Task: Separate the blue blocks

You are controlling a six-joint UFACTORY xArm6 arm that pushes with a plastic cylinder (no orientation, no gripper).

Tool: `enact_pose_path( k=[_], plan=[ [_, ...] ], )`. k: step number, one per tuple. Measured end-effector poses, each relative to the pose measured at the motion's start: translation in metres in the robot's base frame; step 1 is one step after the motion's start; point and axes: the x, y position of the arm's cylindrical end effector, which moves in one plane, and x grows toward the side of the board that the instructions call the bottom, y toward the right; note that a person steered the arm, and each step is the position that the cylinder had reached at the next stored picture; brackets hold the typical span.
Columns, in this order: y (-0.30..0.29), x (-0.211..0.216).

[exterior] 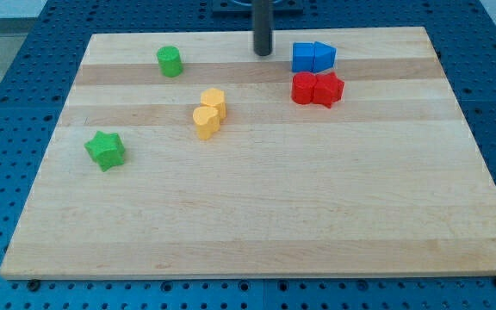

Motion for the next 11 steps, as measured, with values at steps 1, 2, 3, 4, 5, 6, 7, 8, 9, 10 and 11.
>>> enact_pose_path(
  k=[1,2,3,4,5,6,7,8,9,10,11],
  plan=[
    [0.046,-0.002],
    [0.094,-0.002],
    [0.14,-0.002],
    [0.154,0.001],
    [0.15,0.01],
    [0.134,0.022],
    [0.108,0.034],
    [0.08,0.039],
    [0.055,0.039],
    [0.036,0.046],
    [0.036,0.068]
  ],
)
